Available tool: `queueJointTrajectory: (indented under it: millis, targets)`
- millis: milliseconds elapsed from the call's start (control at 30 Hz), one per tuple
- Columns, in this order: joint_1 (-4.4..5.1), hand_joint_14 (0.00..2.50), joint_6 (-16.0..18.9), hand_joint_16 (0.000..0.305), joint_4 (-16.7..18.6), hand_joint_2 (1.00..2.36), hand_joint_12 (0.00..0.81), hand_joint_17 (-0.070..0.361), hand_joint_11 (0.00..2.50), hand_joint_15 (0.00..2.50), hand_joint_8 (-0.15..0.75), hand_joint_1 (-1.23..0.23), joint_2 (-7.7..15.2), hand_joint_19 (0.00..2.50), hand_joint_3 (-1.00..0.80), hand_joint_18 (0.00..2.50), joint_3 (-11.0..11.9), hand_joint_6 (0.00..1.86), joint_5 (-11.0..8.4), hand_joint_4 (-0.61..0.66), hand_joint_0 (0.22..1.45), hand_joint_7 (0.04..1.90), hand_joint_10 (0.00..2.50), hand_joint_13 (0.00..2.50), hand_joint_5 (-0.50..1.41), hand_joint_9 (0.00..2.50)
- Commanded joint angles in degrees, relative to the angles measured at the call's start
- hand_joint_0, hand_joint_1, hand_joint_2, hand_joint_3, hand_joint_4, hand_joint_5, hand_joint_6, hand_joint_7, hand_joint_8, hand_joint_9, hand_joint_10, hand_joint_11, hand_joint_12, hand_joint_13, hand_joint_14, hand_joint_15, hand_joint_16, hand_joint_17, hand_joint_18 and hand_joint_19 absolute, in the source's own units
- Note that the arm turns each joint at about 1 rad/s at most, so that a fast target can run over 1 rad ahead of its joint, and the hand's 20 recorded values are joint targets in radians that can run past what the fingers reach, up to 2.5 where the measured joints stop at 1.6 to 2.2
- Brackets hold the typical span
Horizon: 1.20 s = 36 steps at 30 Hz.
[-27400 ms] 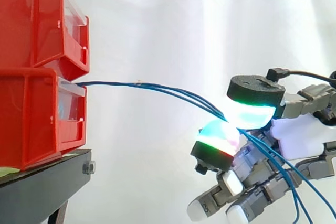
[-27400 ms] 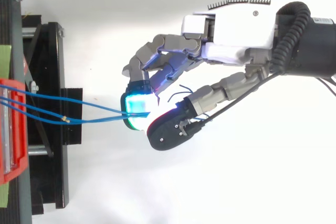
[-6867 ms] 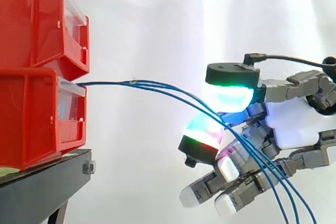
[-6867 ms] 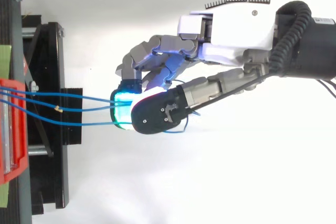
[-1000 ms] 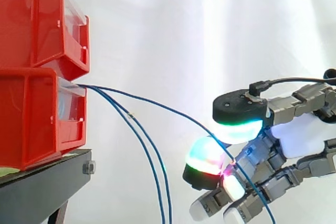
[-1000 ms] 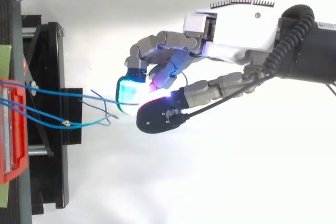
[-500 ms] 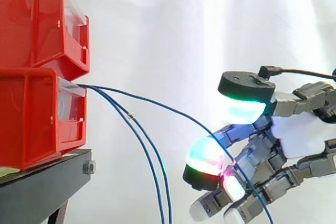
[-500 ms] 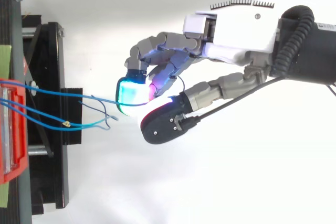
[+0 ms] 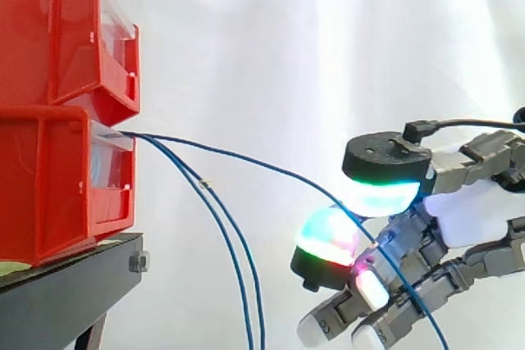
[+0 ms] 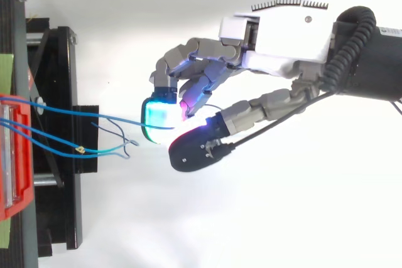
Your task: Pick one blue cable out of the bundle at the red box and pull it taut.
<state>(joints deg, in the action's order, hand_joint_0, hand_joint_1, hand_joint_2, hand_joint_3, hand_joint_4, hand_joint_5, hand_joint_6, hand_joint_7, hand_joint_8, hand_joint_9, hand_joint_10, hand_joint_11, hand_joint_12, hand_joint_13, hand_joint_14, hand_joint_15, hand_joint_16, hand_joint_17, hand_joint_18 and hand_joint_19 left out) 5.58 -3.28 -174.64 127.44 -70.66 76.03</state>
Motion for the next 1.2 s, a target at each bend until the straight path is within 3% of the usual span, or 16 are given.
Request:
queueJointTrajectory:
  millis: [0, 233, 767, 1067, 1167]
  targets:
    - [0.05, 0.0, 0.0, 0.049, 0.0, 1.01, 0.339, 0.11, 0.59, 0.12, 0.323, -0.67, 0.0, 0.32, -0.3, 0.49, 0.0, 0.84, 0.0, 0.15, 0.57, 1.07, 0.01, 0.36, -0.1, 0.89]
    - [0.05, 0.0, 0.0, 0.049, 0.0, 1.02, 0.342, 0.111, 0.57, 0.11, 0.32, -0.61, 0.0, 0.33, -0.23, 0.48, 0.0, 0.82, 0.0, 0.1, 0.56, 1.07, 0.01, 0.35, -0.08, 0.92]
    - [0.05, 0.01, 0.0, 0.047, 0.0, 1.03, 0.331, 0.107, 0.61, 0.13, 0.3, -0.85, 0.0, 0.26, -0.07, 0.55, 0.0, 0.82, 0.0, 0.07, 0.58, 1.17, 0.01, 0.42, -0.06, 0.93]
    - [0.05, 0.01, 0.1, 0.047, -0.6, 1.03, 0.33, 0.106, 0.65, 0.15, 0.296, -0.88, 0.0, 0.24, -0.08, 0.59, 0.0, 0.83, 0.0, 0.08, 0.6, 1.19, 0.01, 0.46, -0.06, 0.95]
    - [-0.04, 0.01, 0.1, 0.048, -0.7, 1.02, 0.334, 0.108, 0.64, 0.15, 0.292, -0.82, -0.1, 0.27, -0.14, 0.57, 0.0, 0.83, 0.0, 0.11, 0.56, 1.16, 0.01, 0.43, -0.07, 0.95]
